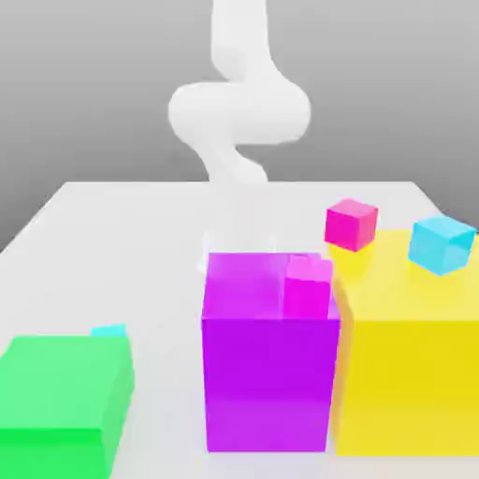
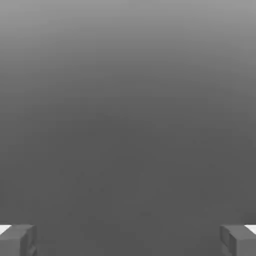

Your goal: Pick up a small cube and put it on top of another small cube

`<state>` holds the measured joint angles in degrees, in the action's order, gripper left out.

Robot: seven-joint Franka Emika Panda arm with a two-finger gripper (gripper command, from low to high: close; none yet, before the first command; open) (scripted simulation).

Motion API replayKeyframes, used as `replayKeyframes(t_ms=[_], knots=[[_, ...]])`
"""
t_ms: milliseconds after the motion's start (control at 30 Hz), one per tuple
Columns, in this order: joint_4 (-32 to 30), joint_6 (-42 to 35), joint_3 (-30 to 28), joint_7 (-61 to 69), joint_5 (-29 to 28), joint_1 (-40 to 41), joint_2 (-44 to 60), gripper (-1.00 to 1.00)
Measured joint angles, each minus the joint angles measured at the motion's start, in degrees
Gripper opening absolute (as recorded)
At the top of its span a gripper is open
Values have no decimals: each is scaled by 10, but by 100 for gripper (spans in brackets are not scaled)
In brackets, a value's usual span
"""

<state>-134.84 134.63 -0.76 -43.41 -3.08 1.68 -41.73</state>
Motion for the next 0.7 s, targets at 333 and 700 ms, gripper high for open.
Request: replayKeyframes(t_ms=[333, 700], knots=[[-122, 111, -79, 118, -99, 63, 166, 0], [-257, 243, -211, 336, -83, 104, 342, 0]])
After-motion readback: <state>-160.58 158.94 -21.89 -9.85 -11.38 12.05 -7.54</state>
